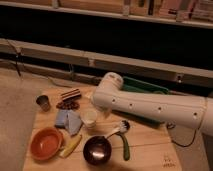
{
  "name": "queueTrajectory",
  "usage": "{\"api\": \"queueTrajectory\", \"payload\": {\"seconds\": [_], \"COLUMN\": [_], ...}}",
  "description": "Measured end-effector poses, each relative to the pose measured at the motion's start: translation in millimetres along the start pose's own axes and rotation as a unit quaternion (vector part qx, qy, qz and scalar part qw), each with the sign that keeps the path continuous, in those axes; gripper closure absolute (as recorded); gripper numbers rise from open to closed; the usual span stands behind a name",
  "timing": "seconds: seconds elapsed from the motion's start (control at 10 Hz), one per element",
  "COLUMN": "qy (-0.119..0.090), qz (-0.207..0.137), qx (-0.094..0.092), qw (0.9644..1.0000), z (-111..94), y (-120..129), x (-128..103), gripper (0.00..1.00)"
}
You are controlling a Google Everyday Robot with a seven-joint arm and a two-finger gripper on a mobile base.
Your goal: Wipe red bowl with eraser
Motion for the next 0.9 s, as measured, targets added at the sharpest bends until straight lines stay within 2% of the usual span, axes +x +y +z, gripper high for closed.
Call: {"api": "queueTrajectory", "payload": {"seconds": [0.4,0.6,0.9], "qy": [0.009,0.003,-0.01], "qz": [0.024,0.033,0.031], "qx": [-0.002,-0.005,-0.014], "qw": [0.9997,0.9994,0.9994], "z": [7,17,39], "y": [5,9,-3], "x": [61,83,110], "gripper": [0.17,0.17,0.17]}}
